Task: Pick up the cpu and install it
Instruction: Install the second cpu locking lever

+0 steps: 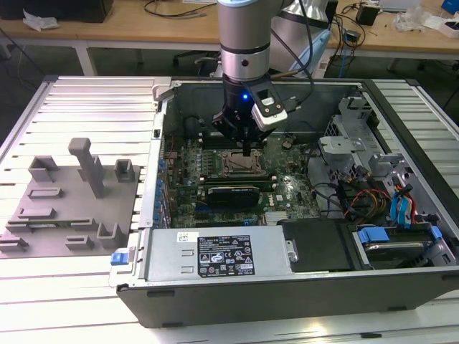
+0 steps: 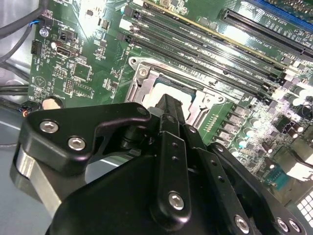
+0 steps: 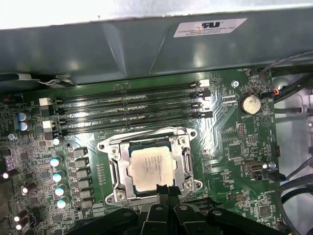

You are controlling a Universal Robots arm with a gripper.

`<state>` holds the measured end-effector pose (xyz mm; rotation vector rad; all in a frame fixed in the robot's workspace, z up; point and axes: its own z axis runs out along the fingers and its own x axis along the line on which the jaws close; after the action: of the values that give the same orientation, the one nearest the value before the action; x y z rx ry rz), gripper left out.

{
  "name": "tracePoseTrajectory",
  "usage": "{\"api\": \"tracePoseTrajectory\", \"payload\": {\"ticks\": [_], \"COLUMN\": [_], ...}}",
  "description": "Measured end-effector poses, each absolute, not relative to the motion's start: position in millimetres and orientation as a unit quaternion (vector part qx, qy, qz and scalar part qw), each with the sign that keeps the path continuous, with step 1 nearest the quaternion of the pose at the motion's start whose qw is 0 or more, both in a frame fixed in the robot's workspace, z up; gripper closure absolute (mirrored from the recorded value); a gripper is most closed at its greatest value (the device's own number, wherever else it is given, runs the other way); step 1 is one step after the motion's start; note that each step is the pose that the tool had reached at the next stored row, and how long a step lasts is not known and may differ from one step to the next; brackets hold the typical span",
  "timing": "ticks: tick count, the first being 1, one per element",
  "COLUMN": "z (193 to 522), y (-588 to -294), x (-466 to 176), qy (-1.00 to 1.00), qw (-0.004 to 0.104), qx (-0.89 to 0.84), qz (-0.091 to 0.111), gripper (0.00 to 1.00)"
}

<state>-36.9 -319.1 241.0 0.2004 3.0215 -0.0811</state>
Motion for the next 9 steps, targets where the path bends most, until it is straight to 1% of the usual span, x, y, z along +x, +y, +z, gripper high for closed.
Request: {"api": "tracePoseTrajectory", "payload": {"ticks": [6, 9], "z": [242.8, 242.9], "y": [-319.1, -325.0], "x": [-36.9, -36.9], "qy": [0.996, 0.996], "qw": [0.056, 0.056], "qx": [0.066, 0.066], "qz": [-0.027, -0.027], "gripper": [0.89, 0.89]}}
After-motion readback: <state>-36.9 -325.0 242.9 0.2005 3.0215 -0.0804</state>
